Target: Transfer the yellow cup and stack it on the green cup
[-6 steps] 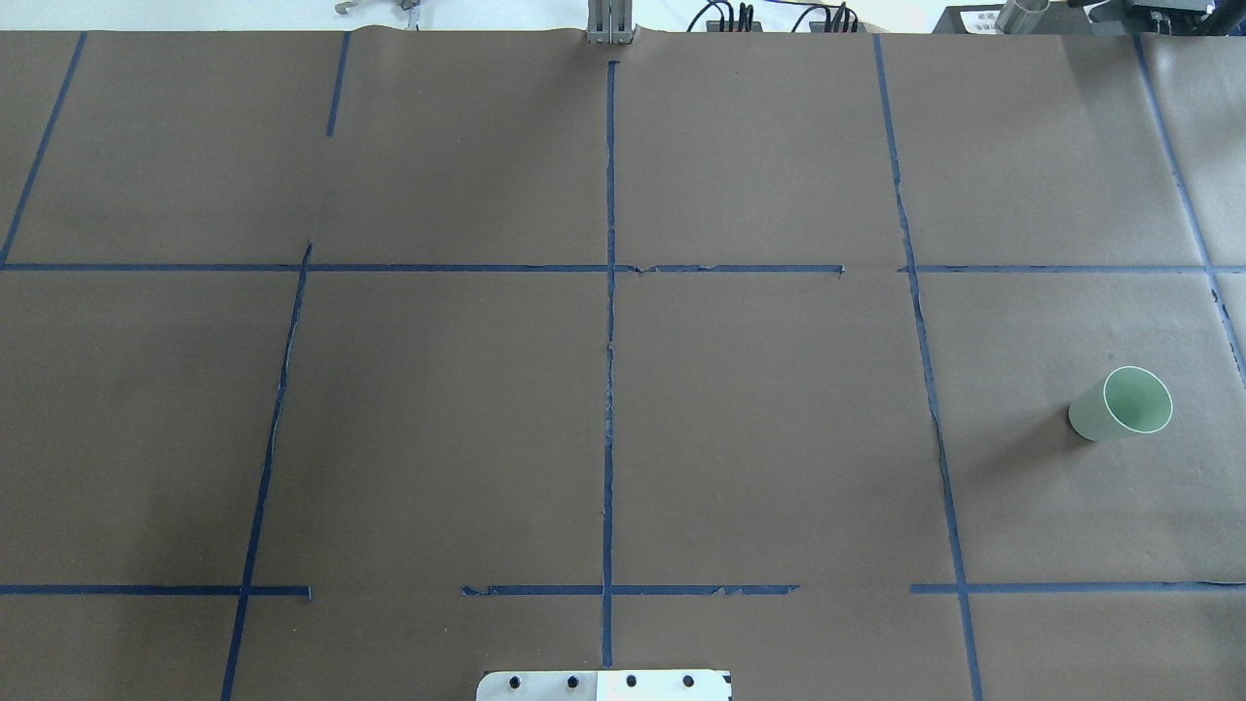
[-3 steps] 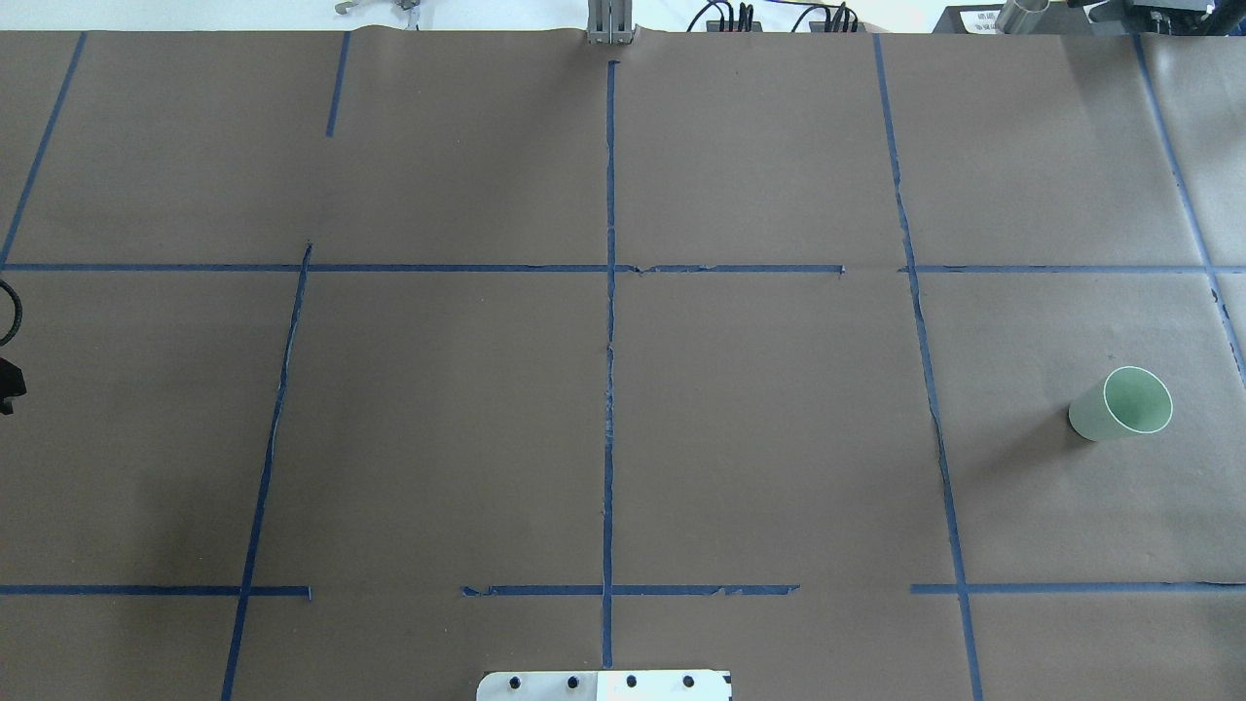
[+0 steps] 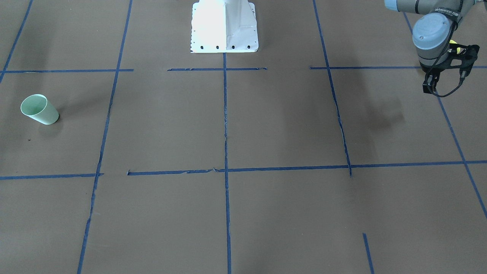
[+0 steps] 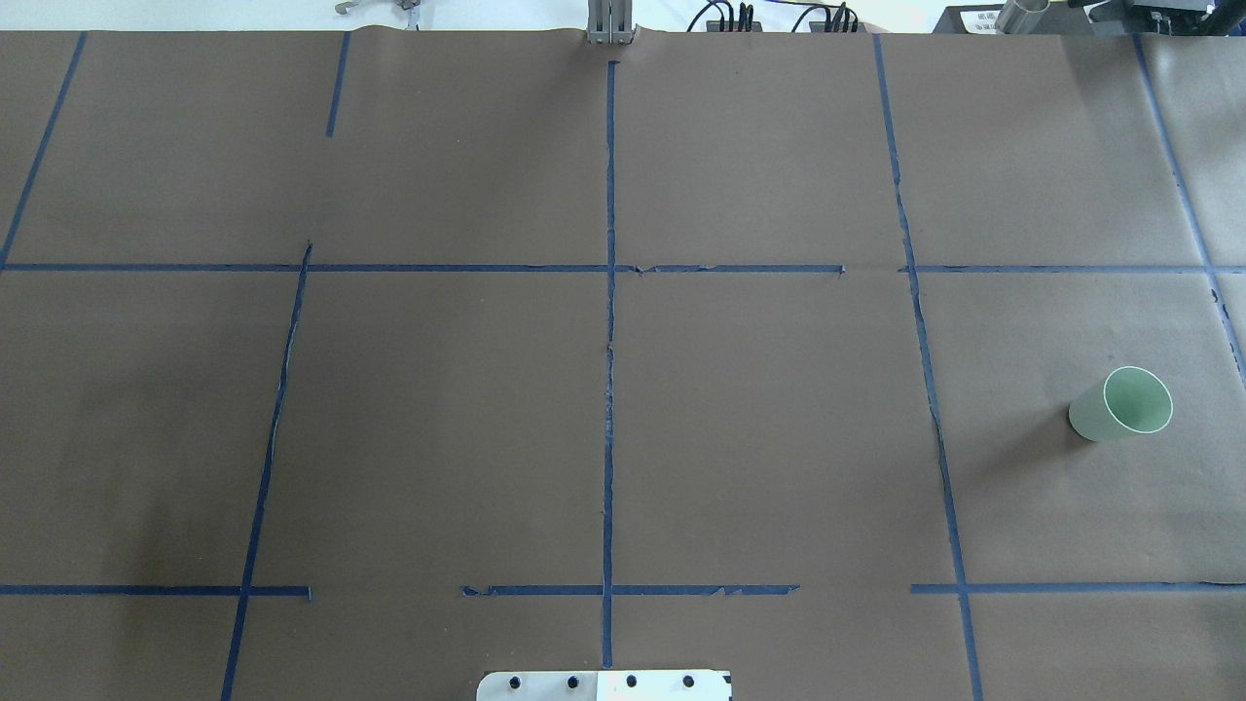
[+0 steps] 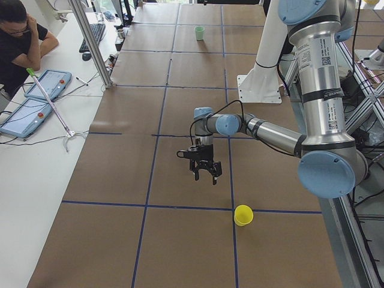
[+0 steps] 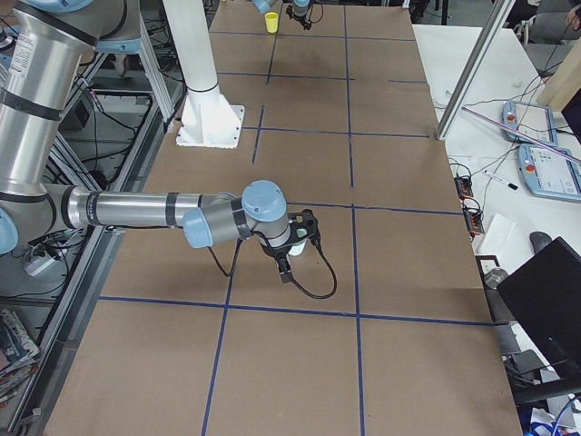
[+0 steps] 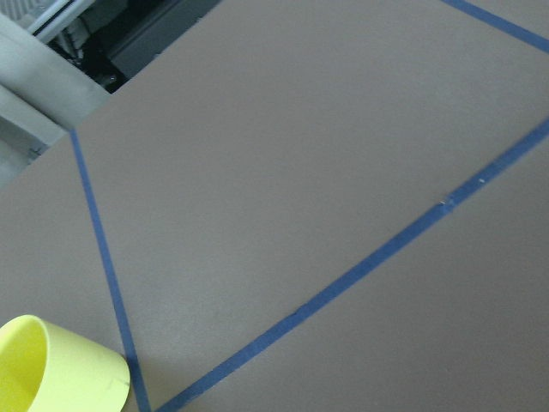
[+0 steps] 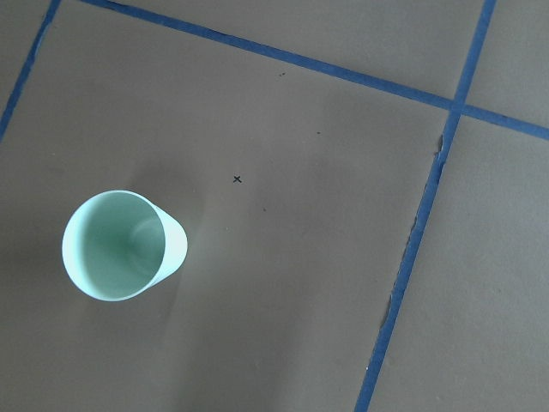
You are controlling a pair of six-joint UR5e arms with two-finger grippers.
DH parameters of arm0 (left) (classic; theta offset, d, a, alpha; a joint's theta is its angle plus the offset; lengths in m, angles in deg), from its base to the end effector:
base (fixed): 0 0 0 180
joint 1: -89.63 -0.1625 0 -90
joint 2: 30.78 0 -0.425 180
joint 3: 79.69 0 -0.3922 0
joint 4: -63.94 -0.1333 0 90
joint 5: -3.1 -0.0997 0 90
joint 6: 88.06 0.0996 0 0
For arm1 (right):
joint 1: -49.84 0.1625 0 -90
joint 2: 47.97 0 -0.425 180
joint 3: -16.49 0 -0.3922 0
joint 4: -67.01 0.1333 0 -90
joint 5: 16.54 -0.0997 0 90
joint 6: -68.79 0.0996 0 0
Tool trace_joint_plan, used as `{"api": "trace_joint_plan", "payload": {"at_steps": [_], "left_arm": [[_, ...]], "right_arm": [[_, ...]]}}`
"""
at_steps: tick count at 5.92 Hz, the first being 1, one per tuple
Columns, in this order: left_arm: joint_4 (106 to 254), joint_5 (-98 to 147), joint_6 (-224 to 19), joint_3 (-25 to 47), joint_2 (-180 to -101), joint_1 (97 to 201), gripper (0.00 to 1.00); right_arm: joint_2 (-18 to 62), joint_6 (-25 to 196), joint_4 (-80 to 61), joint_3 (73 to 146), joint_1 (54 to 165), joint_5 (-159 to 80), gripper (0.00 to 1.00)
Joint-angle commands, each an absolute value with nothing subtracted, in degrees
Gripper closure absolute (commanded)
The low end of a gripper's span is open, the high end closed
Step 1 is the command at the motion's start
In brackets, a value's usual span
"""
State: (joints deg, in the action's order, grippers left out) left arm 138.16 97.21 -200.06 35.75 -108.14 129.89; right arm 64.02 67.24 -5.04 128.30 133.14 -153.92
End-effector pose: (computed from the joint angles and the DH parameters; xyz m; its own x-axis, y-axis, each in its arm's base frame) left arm 0.2114 -0.3443 0.5947 0.4641 -0.8826 0.0750 0.8858 0.4617 -0.0469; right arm 0.0189 -0.3532 0.5916 0.6431 -0.3275 0.6922 0.1285 0.9373 0.3240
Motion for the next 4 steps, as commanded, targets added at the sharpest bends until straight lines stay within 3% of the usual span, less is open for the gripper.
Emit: {"api": "trace_joint_plan", "payload": {"at_steps": [1, 2, 4], "left_arm": [[126.1, 94.7, -219.7, 34.8, -108.4, 122.8, 0.0], [122.2, 95.0, -227.2, 33.5, -108.6, 121.9, 0.0], [113.7, 99.7, -233.8, 23.6, -115.6, 120.4, 0.0]], "right_arm": [[64.4, 67.1, -2.9, 128.5, 133.2, -154.0, 0.0], [64.4, 67.2, -1.5, 128.5, 133.2, -153.9, 0.0], [64.4, 67.2, -1.5, 128.4, 133.2, -154.0, 0.0]]}}
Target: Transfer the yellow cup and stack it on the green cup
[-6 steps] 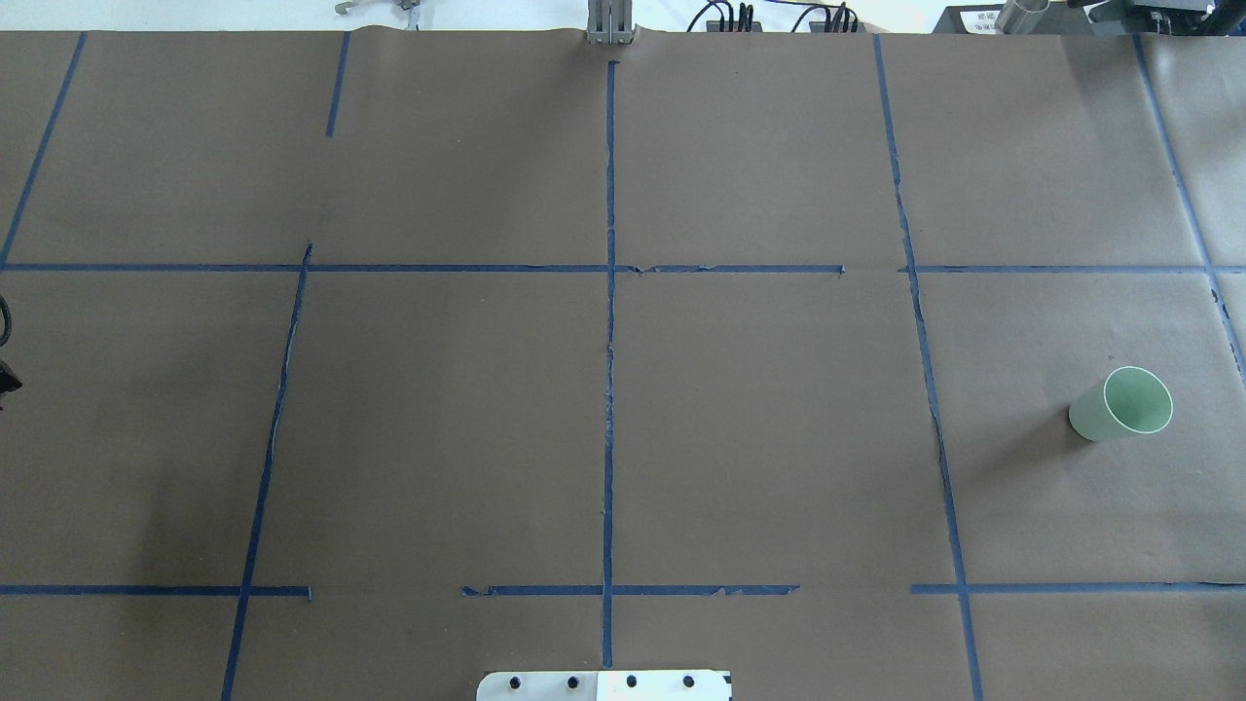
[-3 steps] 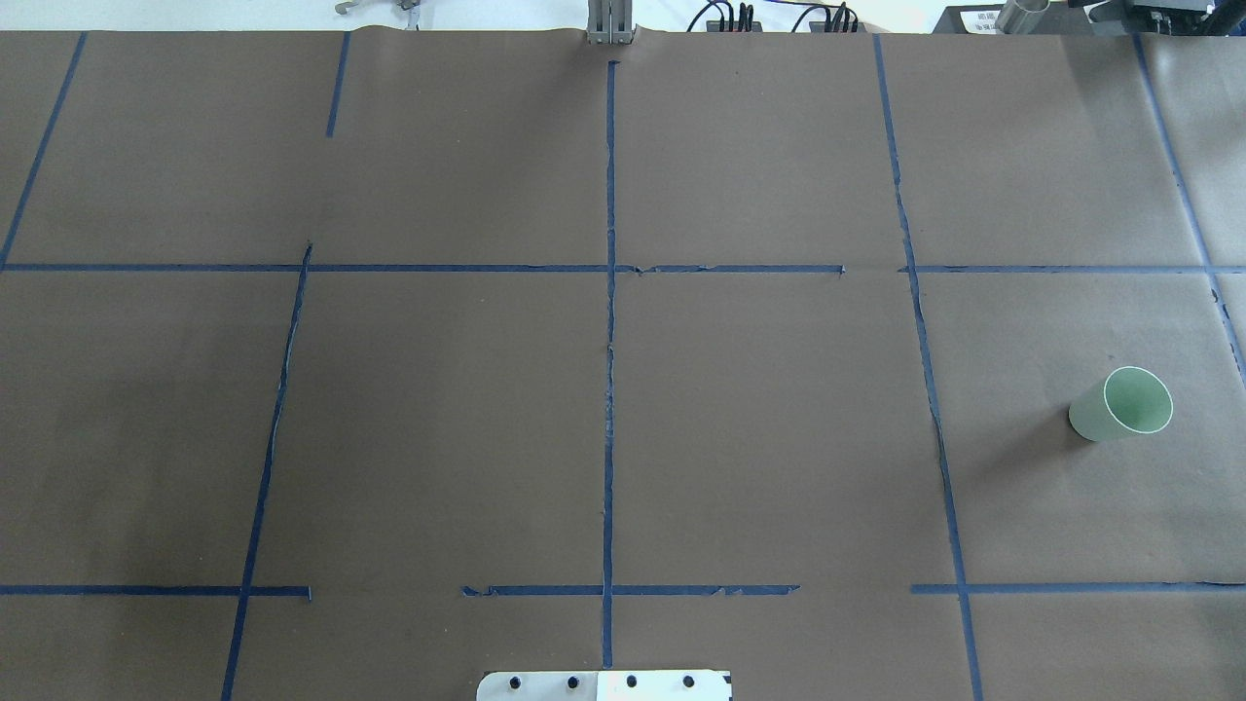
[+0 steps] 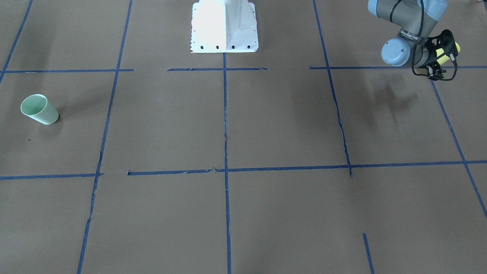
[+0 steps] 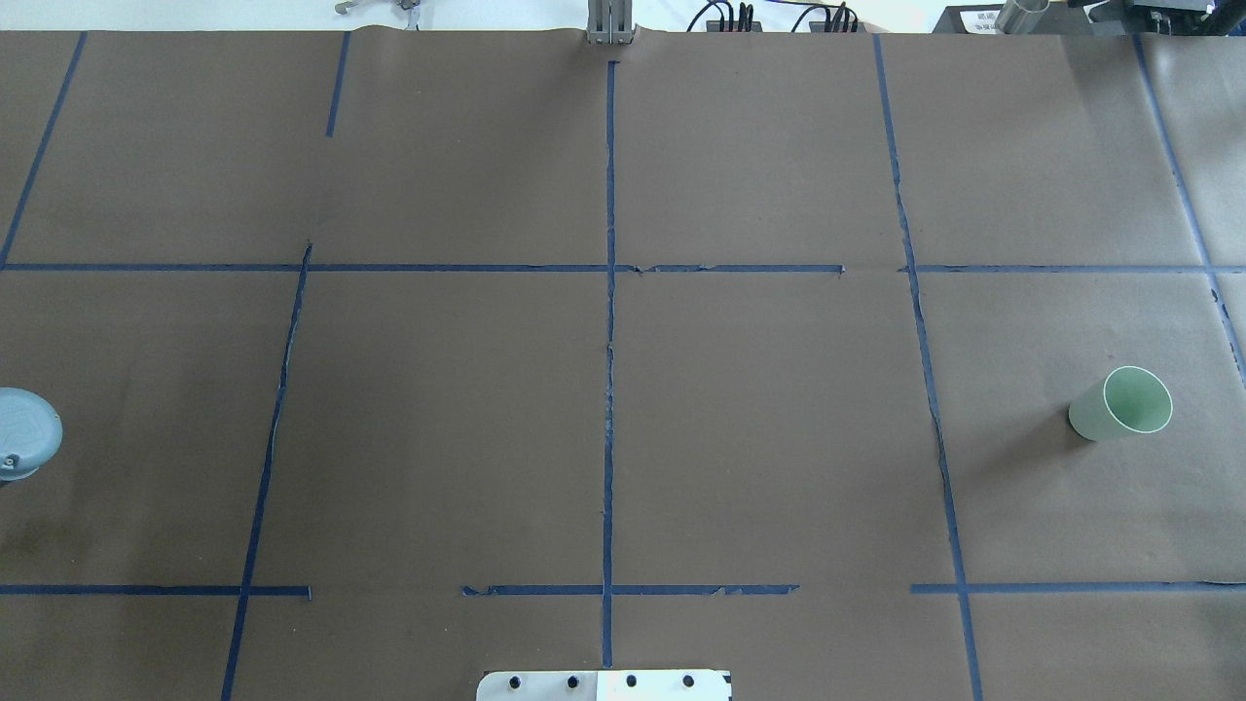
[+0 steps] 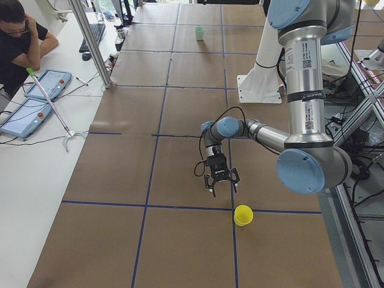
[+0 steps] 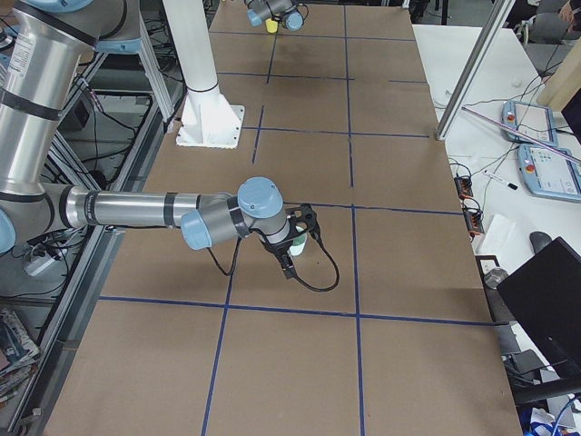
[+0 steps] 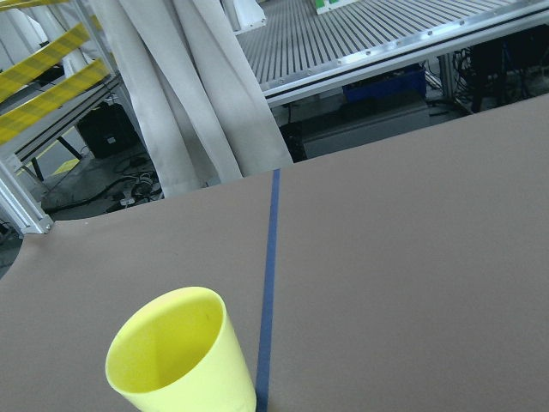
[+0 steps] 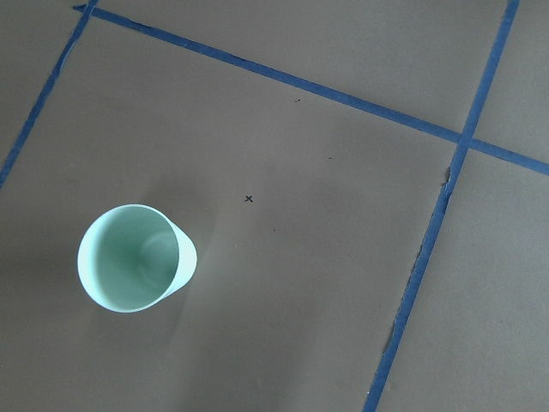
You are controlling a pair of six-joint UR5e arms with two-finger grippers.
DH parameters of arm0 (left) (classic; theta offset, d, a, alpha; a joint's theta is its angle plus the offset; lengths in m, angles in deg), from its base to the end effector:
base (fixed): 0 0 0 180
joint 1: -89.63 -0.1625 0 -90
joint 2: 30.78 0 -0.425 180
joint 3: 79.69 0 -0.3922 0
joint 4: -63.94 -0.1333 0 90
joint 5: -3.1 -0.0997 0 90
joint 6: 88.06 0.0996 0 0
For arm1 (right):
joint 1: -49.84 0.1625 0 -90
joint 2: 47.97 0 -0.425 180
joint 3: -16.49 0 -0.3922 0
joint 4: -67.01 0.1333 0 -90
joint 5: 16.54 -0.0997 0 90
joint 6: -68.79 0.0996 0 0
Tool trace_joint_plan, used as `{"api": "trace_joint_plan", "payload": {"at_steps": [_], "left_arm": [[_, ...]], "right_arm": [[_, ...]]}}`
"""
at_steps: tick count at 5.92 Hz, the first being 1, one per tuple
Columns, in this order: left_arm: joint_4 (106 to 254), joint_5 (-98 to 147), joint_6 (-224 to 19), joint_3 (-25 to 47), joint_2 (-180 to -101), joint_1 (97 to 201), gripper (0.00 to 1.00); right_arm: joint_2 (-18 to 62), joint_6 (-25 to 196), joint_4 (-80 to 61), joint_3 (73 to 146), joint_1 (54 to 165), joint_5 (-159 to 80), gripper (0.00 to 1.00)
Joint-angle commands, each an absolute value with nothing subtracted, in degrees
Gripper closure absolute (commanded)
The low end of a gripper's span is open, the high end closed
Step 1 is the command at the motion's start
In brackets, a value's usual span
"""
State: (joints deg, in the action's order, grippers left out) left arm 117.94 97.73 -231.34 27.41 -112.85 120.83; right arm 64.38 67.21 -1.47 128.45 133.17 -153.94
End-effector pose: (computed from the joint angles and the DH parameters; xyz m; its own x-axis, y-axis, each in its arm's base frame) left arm 0.2539 -0.3002 0.6545 0.0175 -0.9447 0.3276 0.9392 0.1279 0.3187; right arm 0.0192 -0.3525 0.5852 0.6382 -0.3676 0.6764 0.1260 0.9167 0.3793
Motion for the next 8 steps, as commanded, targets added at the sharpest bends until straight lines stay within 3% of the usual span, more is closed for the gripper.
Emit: {"api": "trace_joint_plan", "payload": {"at_steps": [1, 8], "left_arm": [[113.4, 101.8, -236.0, 20.4, -115.6, 120.4, 0.0], [114.8, 108.0, -240.4, 9.9, -115.5, 119.4, 0.0]], "right_arm": [[64.4, 67.2, -1.5, 128.3, 133.2, -154.0, 0.0], [64.4, 67.1, -1.5, 128.3, 133.2, -156.9, 0.0]]}}
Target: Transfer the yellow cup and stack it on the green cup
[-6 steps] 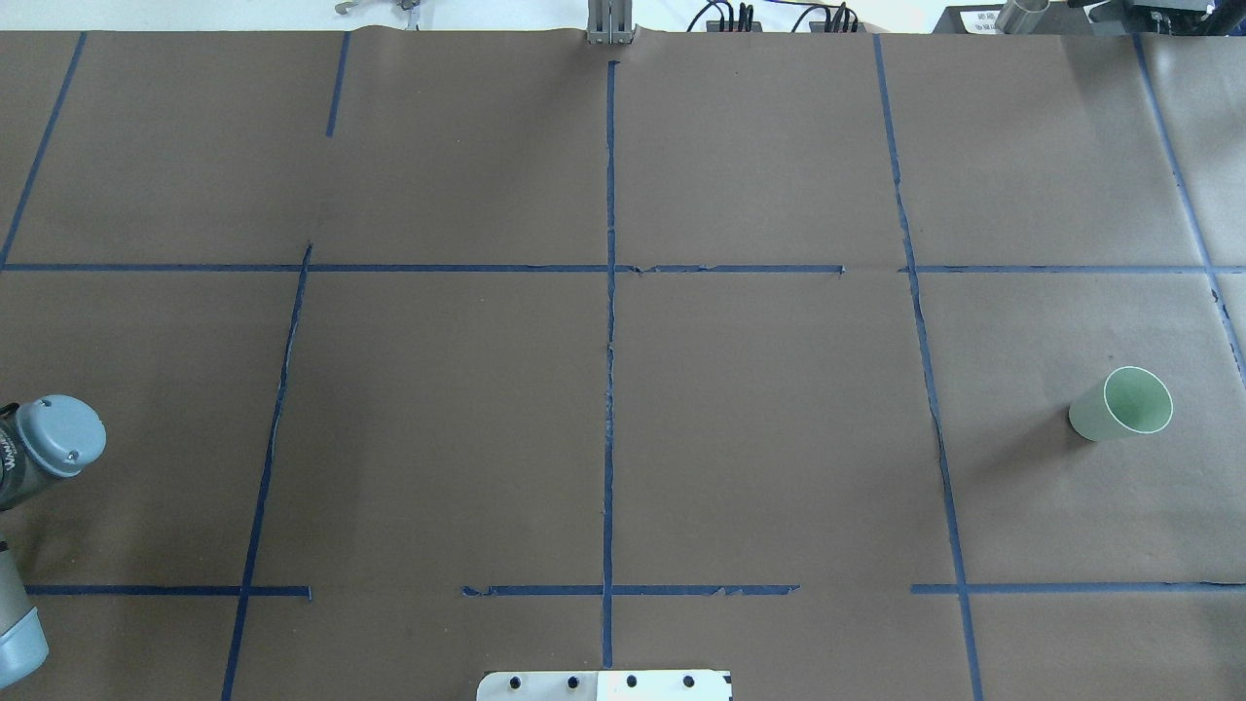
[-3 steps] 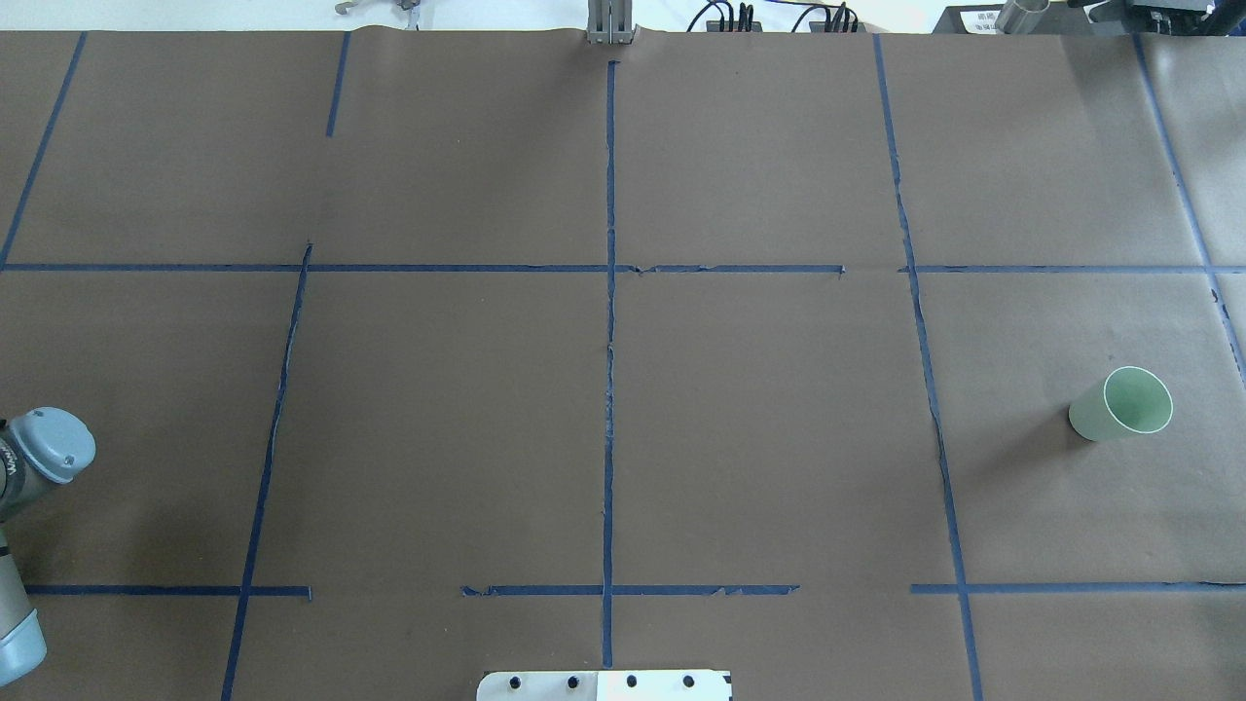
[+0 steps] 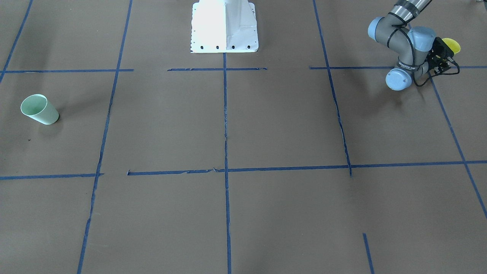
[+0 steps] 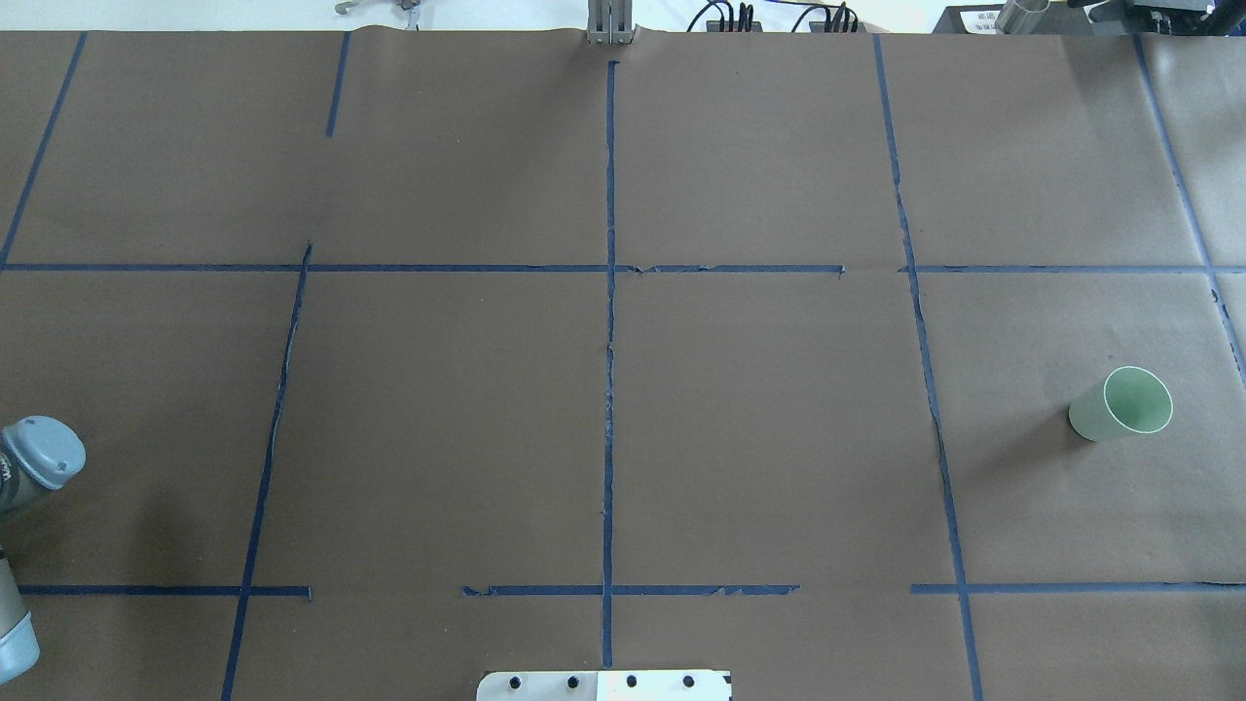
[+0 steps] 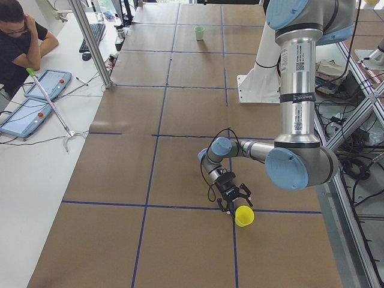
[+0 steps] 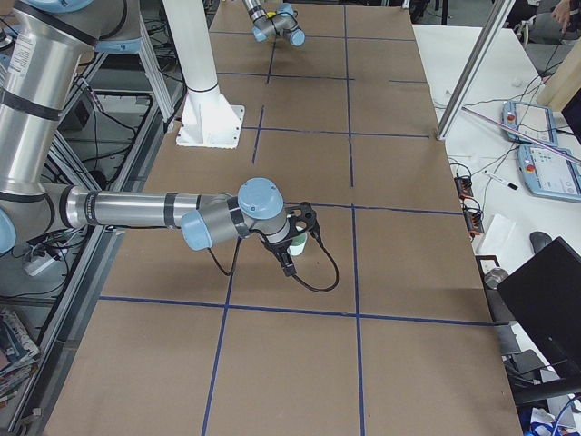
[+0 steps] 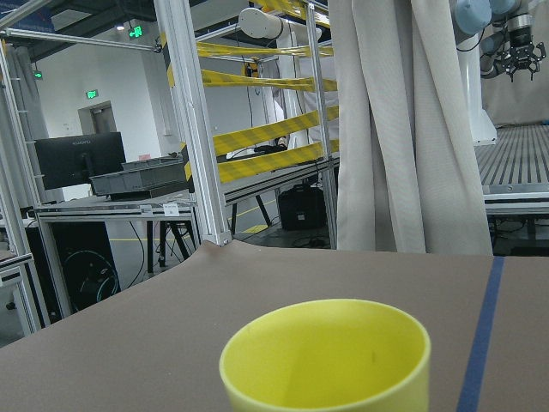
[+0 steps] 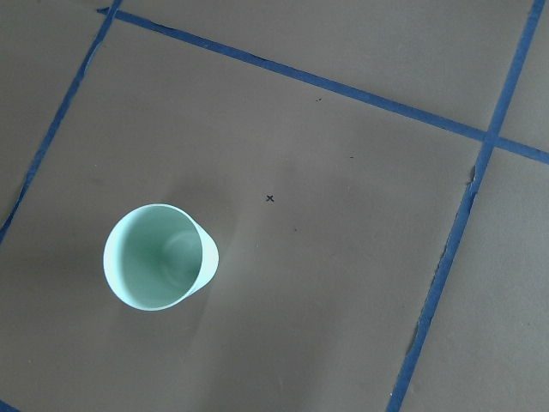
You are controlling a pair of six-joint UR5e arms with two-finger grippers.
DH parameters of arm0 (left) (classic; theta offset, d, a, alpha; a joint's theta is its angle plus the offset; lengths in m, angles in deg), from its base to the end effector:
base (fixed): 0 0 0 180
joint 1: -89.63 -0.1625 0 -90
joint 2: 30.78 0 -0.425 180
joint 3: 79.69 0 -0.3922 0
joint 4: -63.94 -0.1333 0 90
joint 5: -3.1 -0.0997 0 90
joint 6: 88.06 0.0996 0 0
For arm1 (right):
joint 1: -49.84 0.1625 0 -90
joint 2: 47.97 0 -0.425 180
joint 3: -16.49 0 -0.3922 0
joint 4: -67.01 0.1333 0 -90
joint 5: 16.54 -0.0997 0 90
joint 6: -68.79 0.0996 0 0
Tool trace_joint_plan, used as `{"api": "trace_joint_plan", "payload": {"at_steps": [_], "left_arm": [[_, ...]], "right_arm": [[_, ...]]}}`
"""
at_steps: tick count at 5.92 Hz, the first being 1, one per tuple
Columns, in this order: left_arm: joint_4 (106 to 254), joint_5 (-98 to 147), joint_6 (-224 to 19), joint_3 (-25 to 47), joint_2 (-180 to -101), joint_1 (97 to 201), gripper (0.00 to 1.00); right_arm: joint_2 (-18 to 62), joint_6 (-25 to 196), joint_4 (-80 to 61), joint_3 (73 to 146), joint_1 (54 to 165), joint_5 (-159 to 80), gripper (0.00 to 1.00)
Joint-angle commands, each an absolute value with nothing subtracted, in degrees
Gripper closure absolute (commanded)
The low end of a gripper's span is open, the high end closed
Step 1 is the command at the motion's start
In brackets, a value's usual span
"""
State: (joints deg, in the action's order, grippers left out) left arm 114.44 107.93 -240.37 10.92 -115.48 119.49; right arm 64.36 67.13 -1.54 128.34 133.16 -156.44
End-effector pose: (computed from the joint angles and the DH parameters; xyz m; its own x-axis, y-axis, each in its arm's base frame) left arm 0.2551 -0.2707 0.7563 -0.2742 -0.8296 0.4864 0.8462 0.0322 0.5319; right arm 0.0164 -0.3511 0.5831 0.6045 -0.3735 0.7036 0.1262 0.9170 0.3784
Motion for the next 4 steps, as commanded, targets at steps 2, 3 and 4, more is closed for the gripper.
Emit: {"api": "trace_joint_plan", "payload": {"at_steps": [2, 3, 4], "left_arm": [[117.6, 107.7, -240.4, 6.7, -115.2, 119.4, 0.0], [117.9, 107.7, -240.5, 5.5, -115.0, 119.4, 0.08], [120.1, 107.4, -240.4, 4.6, -113.4, 118.7, 0.37]], "right_arm": [[64.4, 67.1, -1.5, 128.3, 133.2, -157.1, 0.0], [64.4, 67.1, -1.5, 128.3, 133.1, -157.1, 0.0], [64.3, 67.1, -1.5, 128.4, 132.9, -157.1, 0.0]]}}
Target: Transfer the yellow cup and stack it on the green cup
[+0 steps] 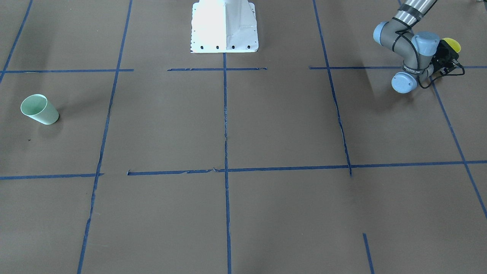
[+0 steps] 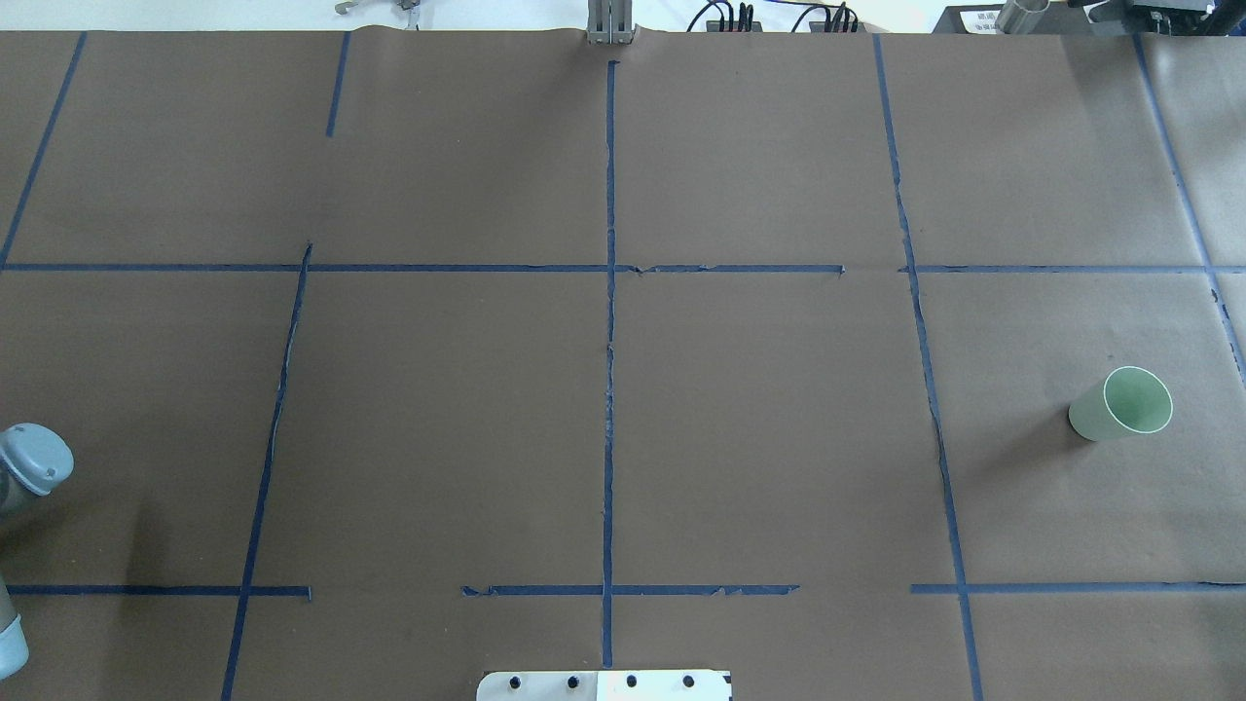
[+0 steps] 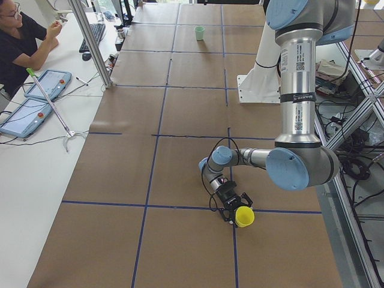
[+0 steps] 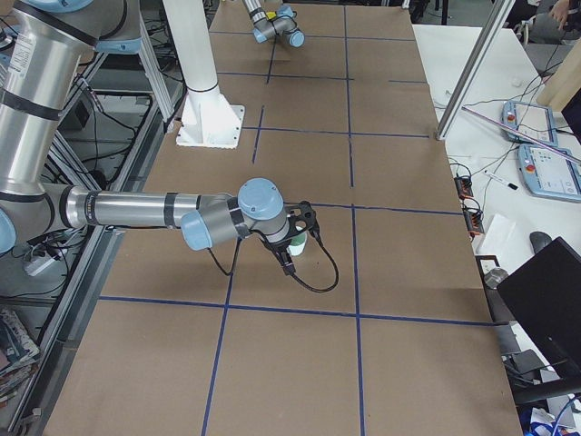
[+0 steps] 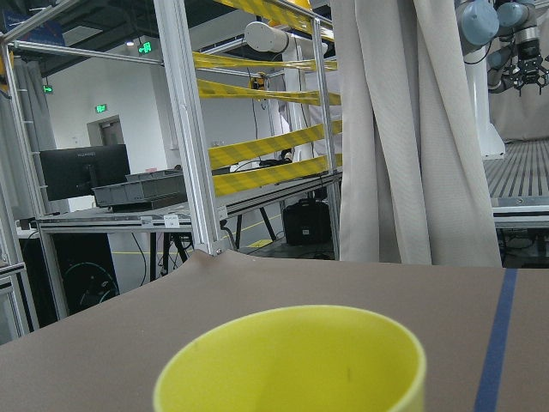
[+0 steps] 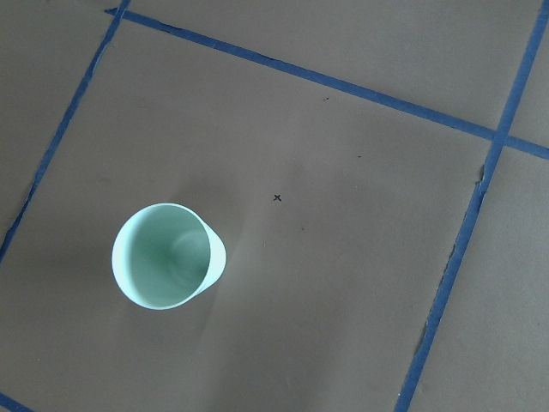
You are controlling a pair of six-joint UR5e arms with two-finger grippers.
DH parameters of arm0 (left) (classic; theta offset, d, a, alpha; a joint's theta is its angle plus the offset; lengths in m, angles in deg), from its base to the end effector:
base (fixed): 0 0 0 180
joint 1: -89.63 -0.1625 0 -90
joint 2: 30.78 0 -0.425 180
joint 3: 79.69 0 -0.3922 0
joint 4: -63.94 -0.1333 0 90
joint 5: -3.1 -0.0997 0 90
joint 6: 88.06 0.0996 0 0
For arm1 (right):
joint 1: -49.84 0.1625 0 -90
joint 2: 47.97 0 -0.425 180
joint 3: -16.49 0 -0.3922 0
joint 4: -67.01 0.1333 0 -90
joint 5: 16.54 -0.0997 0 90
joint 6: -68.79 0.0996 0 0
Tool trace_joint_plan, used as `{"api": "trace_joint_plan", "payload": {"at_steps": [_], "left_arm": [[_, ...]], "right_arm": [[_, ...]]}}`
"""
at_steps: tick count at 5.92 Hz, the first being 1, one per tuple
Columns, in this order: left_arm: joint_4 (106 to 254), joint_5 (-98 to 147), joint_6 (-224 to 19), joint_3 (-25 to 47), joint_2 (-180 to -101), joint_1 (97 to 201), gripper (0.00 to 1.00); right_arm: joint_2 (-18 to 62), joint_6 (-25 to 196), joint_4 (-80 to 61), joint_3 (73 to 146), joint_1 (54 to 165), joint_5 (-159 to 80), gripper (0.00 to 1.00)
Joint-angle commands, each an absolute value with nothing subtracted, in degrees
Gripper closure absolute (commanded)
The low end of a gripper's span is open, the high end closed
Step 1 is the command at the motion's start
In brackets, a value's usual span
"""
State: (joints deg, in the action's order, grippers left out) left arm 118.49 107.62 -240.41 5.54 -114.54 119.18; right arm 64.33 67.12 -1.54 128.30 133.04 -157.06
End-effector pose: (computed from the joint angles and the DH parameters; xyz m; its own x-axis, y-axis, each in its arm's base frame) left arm 0.2402 -0.2607 0.7986 -0.2849 -0.8242 0.4894 0.8258 0.0483 0.5620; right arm 0.0150 -0.3509 0.5825 0.5952 -0.3763 0.7100 0.1280 0.9167 0.3786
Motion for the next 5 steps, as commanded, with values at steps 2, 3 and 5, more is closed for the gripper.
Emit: {"api": "trace_joint_plan", "payload": {"at_steps": [2, 3, 5], "left_arm": [[119.8, 101.8, -233.6, 6.9, -110.8, 118.5, 0.84], [119.7, 97.0, -230.8, 8.5, -110.8, 119.2, 0.84], [122.2, 76.2, -223.1, 8.6, -113.7, 126.1, 0.84]], "right_arm": [[63.7, 67.4, -1.4, 128.6, 132.9, -156.6, 0.0], [63.1, 68.1, -1.4, 128.6, 132.9, -156.7, 0.0], [63.1, 68.2, -1.3, 129.3, 132.9, -156.8, 0.0]]}}
